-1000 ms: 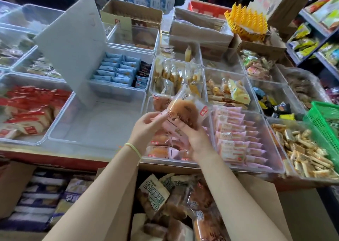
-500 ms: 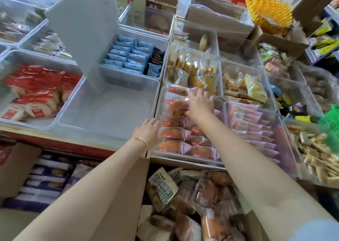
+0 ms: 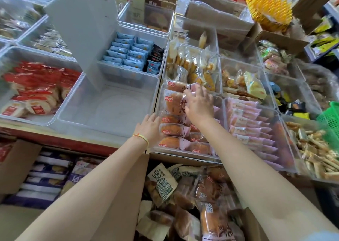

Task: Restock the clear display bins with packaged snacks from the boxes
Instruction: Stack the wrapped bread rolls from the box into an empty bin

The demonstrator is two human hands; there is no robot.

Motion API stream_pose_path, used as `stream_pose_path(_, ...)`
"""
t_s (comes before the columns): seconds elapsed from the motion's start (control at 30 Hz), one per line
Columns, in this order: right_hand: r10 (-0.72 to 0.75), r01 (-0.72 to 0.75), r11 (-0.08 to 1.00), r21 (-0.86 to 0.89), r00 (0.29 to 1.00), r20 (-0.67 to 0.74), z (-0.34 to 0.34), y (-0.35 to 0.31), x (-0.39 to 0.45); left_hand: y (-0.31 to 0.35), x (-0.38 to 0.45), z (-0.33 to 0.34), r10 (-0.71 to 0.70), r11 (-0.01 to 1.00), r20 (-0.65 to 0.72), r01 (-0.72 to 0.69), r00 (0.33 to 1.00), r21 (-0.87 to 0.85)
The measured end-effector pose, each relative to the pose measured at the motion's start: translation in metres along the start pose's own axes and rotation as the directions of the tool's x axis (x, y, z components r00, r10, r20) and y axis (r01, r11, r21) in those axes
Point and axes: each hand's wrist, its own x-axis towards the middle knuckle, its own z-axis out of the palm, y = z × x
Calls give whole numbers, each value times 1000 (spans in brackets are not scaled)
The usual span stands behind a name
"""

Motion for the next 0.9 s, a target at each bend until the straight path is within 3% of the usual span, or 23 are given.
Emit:
stream_pose_path(0.1, -3, 14, 986, 164, 997, -71, -20, 0, -22, 14, -16, -13, 26, 982, -133, -50, 991, -180)
stream_pose_path(0.17, 36, 5, 927, 376, 994, -101, -40, 2, -47, 30, -37, -26, 8, 941, -262, -96, 965, -324)
stream_pose_path(0.27, 36, -118, 704, 700, 991, 130, -76, 9, -103, 55, -77, -41, -9, 832, -342, -182, 940, -523)
stream_pose_path(0.33, -125, -228, 596, 770, 921, 369, -91, 18, -141, 69, -100, -40, 58, 799, -273, -208, 960, -564)
stream_pose_path(0.4, -232, -334, 616, 714, 789, 569, -86, 32, -170, 81, -115, -28, 125, 801, -154, -191, 980, -568)
stream_pose_path(0.5, -200, -400, 735, 548, 645, 738, -48, 53, -198, 94, -122, 2, 137, 834, 31, -99, 990, -542)
stream_pose_path(0.6, -30, -410, 839, 357, 621, 783, -4, 68, -218, 100, -124, 33, 102, 841, 147, -7, 984, -541)
stream_pose_path(0.7, 12, -308, 925, 224, 612, 790, 20, 72, -236, 106, -124, 53, 63, 842, 164, 36, 984, -538)
stream_pose_path(0.83, 79, -260, 964, 58, 489, 869, 54, 81, -258, 125, -127, 65, 46, 862, 180, 52, 983, -505)
stream_pose_path(0.9, 79, -303, 950, 72, 457, 886, 62, 84, -266, 134, -127, 70, 46, 869, 175, 47, 984, -493)
